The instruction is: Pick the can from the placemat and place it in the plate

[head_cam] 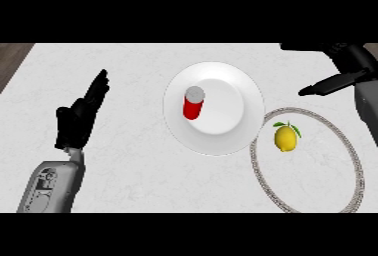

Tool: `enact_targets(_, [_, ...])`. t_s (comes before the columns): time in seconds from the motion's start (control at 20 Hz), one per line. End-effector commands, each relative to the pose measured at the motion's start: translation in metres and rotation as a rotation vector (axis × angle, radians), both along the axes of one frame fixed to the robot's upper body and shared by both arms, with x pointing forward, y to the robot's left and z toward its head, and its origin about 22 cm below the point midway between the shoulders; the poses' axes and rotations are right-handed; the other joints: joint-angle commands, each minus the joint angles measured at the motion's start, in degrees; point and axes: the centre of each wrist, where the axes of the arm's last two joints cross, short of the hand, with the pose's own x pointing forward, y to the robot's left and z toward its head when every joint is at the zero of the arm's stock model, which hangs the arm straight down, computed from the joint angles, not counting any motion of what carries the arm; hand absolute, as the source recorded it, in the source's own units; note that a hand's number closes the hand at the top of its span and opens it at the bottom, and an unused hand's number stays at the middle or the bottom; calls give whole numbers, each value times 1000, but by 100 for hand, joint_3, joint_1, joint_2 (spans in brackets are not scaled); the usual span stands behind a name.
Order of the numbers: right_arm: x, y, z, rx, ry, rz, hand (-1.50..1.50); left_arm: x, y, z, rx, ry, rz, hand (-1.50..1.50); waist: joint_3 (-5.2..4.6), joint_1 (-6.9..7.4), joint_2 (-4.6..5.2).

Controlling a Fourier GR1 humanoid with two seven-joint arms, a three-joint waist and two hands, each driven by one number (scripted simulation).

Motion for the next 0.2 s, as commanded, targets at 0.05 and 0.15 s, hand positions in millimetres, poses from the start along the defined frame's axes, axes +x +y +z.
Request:
enact_targets(0.05, [-8,-14,-9,37,-14,-29,-150,-1,-9,-4,-6,-14,-18,0,9,116,58])
enact_targets(0.15, [-20,-47,1,15,-11,-31,-150,-8,-9,1,-3,-11,-31,0,12,118,28])
